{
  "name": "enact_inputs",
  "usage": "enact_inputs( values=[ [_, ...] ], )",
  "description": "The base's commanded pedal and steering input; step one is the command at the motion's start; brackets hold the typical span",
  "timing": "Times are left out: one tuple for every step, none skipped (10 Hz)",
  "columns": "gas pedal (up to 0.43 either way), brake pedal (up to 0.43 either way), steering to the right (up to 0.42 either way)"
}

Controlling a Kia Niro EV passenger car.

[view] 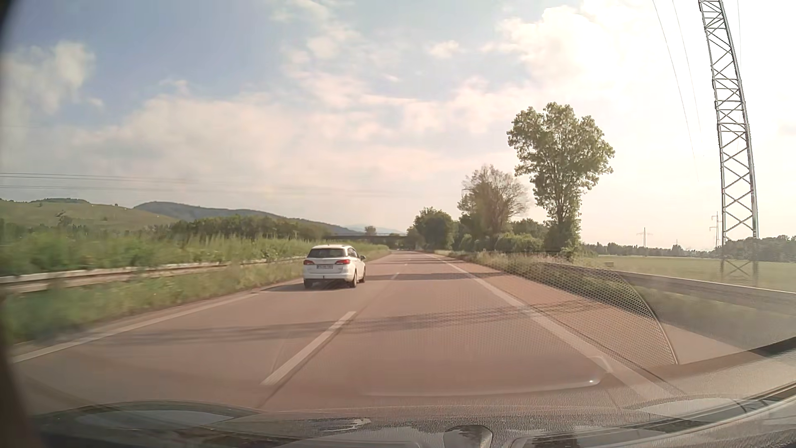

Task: Follow the waypoints while adhering to traffic rules and regulations

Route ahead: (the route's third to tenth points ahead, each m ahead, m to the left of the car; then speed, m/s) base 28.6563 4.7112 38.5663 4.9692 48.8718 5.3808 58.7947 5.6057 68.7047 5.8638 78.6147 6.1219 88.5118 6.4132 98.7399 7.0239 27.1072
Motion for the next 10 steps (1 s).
enact_inputs(
  values=[
    [0.138, 0.0, -0.004],
    [0.138, 0.0, -0.003],
    [0.138, 0.0, -0.004],
    [0.138, 0.0, -0.004],
    [0.138, 0.0, -0.004],
    [0.138, 0.0, -0.003],
    [0.138, 0.0, -0.003],
    [0.138, 0.0, -0.003],
    [0.138, 0.0, -0.003],
    [0.138, 0.0, -0.004]
  ],
)
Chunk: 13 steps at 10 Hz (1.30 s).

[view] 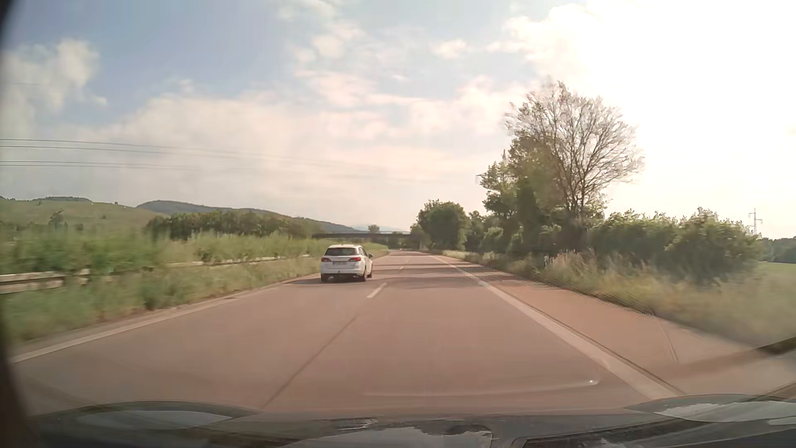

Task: Follow the waypoints while adhering to traffic rules and regulations

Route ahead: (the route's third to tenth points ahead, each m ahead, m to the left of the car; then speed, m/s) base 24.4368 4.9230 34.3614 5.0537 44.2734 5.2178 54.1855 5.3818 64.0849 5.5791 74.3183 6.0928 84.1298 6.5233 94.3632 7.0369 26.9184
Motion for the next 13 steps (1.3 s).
enact_inputs(
  values=[
    [0.138, 0.0, -0.004],
    [0.138, 0.0, -0.004],
    [0.138, 0.0, -0.003],
    [0.138, 0.0, -0.003],
    [0.138, 0.0, -0.003],
    [0.138, 0.0, -0.004],
    [0.138, 0.0, -0.004],
    [0.138, 0.0, -0.004],
    [0.138, 0.0, -0.004],
    [0.138, 0.0, -0.003],
    [0.138, 0.0, -0.003],
    [0.138, 0.0, -0.004],
    [0.138, 0.0, -0.003]
  ],
)
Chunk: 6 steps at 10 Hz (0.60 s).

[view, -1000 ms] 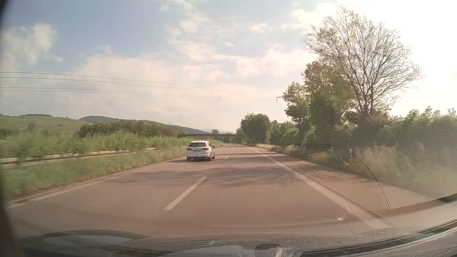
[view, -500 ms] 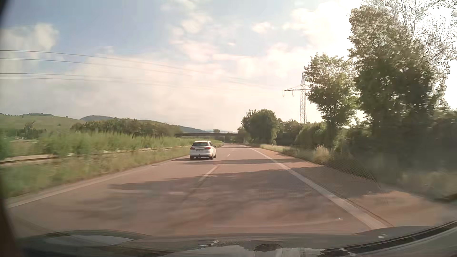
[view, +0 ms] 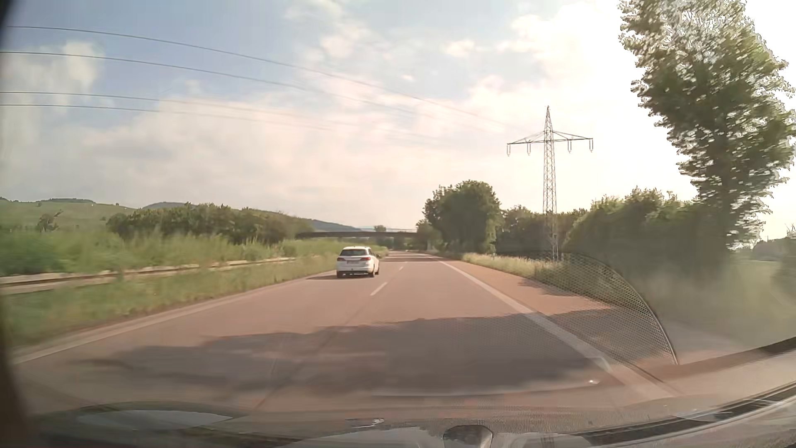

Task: Follow the waypoints while adhering to traffic rules and regulations

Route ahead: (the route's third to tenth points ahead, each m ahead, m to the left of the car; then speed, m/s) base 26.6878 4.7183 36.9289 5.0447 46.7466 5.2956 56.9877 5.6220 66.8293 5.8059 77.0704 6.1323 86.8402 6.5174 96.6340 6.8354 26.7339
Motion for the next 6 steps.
enact_inputs(
  values=[
    [0.138, 0.0, -0.004],
    [0.138, 0.0, -0.003],
    [0.138, 0.0, -0.004],
    [0.138, 0.0, -0.004],
    [0.138, 0.0, -0.003],
    [0.138, 0.0, -0.004]
  ],
)
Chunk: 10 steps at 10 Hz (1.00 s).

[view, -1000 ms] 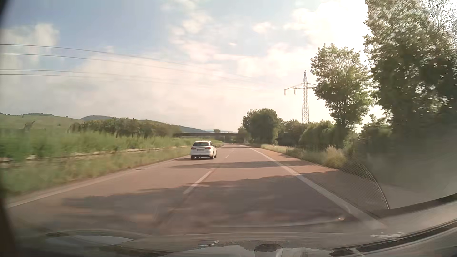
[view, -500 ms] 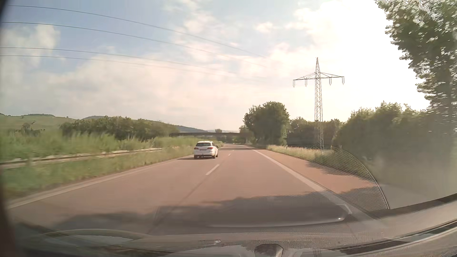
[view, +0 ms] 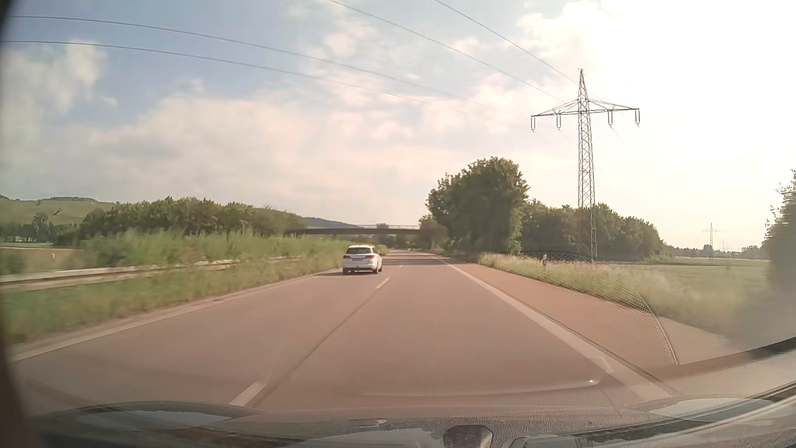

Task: Follow the waypoints while adhering to traffic rules and regulations

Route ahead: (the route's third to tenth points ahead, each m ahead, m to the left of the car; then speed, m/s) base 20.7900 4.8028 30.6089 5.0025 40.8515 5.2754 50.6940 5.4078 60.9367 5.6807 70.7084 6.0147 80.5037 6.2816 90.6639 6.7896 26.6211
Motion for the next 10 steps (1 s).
enact_inputs(
  values=[
    [0.138, 0.0, -0.003],
    [0.138, 0.0, -0.004],
    [0.138, 0.0, -0.004],
    [0.138, 0.0, -0.004],
    [0.138, 0.0, -0.004],
    [0.138, 0.0, -0.004],
    [0.138, 0.0, -0.004],
    [0.138, 0.0, -0.004],
    [0.11, 0.0, -0.004],
    [0.0, 0.0, -0.004]
  ],
)
